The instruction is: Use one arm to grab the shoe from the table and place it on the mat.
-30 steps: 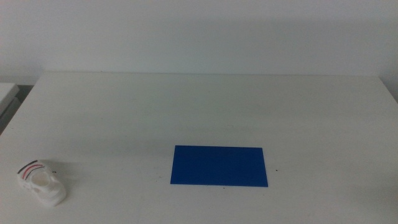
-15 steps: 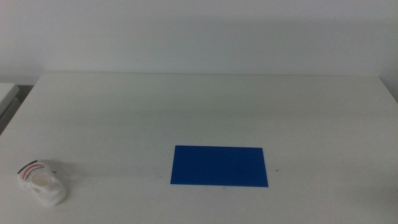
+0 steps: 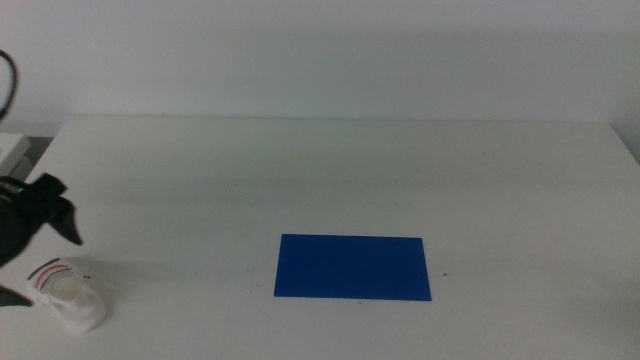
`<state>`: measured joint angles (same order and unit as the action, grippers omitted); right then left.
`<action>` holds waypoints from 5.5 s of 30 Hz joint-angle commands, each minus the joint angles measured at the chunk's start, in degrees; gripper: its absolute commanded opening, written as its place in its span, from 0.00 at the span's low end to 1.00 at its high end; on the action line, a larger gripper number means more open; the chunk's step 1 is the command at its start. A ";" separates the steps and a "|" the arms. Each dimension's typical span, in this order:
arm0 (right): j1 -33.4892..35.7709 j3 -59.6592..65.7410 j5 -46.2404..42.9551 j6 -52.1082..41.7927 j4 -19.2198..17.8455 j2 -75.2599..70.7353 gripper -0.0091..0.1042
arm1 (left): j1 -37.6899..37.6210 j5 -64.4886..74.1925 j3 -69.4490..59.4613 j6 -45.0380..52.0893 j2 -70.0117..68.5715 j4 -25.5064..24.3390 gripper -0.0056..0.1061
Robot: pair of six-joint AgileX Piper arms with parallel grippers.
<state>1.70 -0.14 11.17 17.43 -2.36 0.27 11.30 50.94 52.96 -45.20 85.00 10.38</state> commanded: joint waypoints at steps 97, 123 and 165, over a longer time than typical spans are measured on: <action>0.10 0.14 -0.47 -0.20 -0.42 -0.27 0.78 | -51.83 16.86 43.00 -26.65 32.91 -3.89 0.07; 0.10 0.14 -0.47 -0.20 -0.42 -0.27 0.78 | -51.83 9.66 43.11 -75.86 36.46 -3.66 0.07; 0.10 0.14 -0.47 -0.20 -0.42 -0.27 0.78 | -49.89 -1.99 26.98 -42.50 1.36 -22.58 0.89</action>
<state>1.70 -0.14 11.17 17.43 -2.36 0.27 -39.43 49.87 82.89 -95.06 90.07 -9.17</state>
